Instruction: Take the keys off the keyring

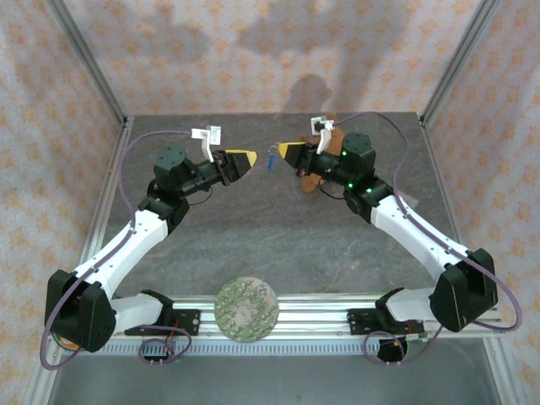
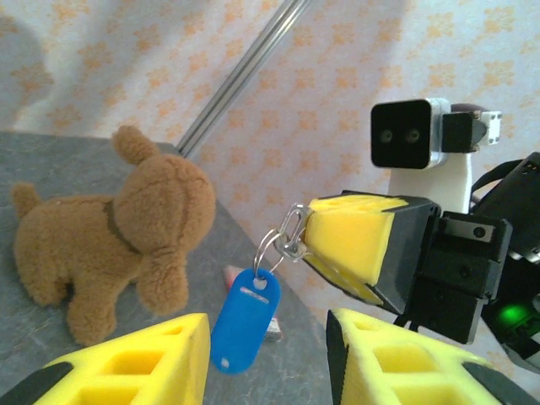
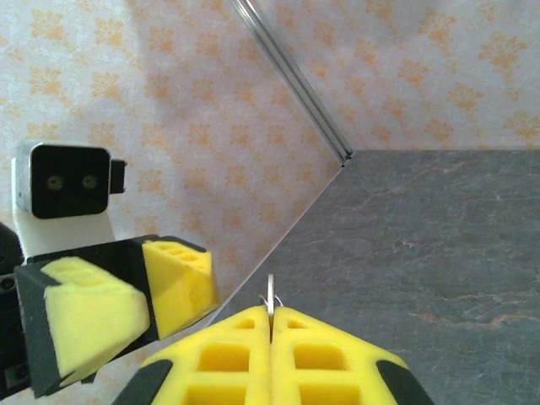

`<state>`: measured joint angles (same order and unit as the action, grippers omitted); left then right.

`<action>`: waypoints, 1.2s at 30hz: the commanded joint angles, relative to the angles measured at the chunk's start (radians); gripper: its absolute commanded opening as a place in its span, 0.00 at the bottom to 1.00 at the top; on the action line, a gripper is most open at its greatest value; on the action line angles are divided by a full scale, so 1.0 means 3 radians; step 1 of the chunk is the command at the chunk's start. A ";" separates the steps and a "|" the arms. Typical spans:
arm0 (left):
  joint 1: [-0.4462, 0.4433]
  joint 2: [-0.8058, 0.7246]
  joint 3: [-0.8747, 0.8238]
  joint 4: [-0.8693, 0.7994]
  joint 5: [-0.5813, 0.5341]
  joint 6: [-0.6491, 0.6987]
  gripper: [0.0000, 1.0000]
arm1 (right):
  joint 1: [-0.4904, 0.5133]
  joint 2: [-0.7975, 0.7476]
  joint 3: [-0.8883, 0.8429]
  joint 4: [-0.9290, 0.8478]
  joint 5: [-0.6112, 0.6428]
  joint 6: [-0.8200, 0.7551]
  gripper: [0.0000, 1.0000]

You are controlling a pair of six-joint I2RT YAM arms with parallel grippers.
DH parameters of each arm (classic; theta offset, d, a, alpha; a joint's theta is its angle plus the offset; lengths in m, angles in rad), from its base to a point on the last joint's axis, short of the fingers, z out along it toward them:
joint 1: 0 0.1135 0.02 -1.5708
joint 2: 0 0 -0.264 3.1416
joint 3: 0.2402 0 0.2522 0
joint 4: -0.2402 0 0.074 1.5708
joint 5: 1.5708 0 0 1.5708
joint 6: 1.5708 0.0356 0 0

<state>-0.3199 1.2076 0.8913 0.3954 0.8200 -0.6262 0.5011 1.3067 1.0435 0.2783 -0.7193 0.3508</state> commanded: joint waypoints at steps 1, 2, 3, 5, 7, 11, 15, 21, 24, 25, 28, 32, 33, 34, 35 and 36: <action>0.0023 0.0024 -0.0030 0.0500 0.0156 -0.0206 0.41 | -0.0003 -0.0182 -0.0059 0.0339 -0.0192 0.0092 0.00; 0.0023 0.0033 -0.0037 0.0539 0.0147 -0.0220 0.40 | -0.0003 -0.0183 -0.0080 0.0402 -0.0223 0.0121 0.00; 0.0023 0.0042 -0.0036 0.0562 0.0141 -0.0228 0.40 | -0.0003 -0.0183 -0.0101 0.0461 -0.0253 0.0150 0.00; 0.0023 0.0053 -0.0030 0.0575 0.0123 -0.0266 0.38 | -0.0007 -0.0155 -0.0109 0.0532 -0.0296 0.0189 0.00; 0.0023 0.0060 -0.0031 0.0580 0.0081 -0.0317 0.38 | -0.0011 -0.0109 -0.0092 0.0640 -0.0385 0.0251 0.00; 0.0023 0.0030 -0.0032 0.0605 0.0075 -0.0346 0.38 | -0.0012 -0.0008 -0.0054 0.0852 -0.0419 0.0389 0.00; 0.0022 0.0047 -0.0027 0.0630 0.0140 -0.0330 0.40 | -0.0014 0.0095 0.0037 0.0971 -0.0482 0.0482 0.00; 0.0021 0.0204 -0.0048 0.1128 0.0281 -0.0541 0.42 | -0.0014 0.0214 0.0045 0.1336 -0.0481 0.0700 0.00; 0.0023 0.0319 -0.0057 0.1487 0.0373 -0.0775 0.38 | -0.0014 0.0231 0.0050 0.1390 -0.0467 0.0743 0.00; 0.0023 0.0343 -0.0068 0.1603 0.0397 -0.0836 0.36 | -0.0014 0.0227 0.0034 0.1433 -0.0454 0.0760 0.00; 0.0020 0.0371 -0.0095 0.1763 0.0411 -0.0925 0.33 | -0.0014 0.0221 -0.0006 0.1539 -0.0405 0.0813 0.00; 0.0018 0.0280 -0.0104 0.1529 0.0357 -0.0786 0.34 | -0.0014 0.0246 0.0004 0.1611 -0.0433 0.0880 0.00; 0.0018 0.0259 -0.0108 0.1476 0.0346 -0.0751 0.34 | -0.0014 0.0255 0.0009 0.1618 -0.0443 0.0892 0.00; 0.0018 0.0243 -0.0108 0.1450 0.0340 -0.0737 0.34 | -0.0014 0.0256 0.0009 0.1633 -0.0450 0.0905 0.00; 0.0018 0.0227 -0.0105 0.1438 0.0335 -0.0730 0.35 | -0.0014 0.0261 0.0001 0.1648 -0.0455 0.0920 0.00; 0.0018 0.0217 -0.0103 0.1440 0.0332 -0.0730 0.36 | -0.0014 0.0262 -0.0004 0.1677 -0.0462 0.0944 0.00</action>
<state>-0.3199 1.3094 0.8608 0.8032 0.9092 -0.8635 0.5007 1.3830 1.0260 0.6987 -0.8387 0.6079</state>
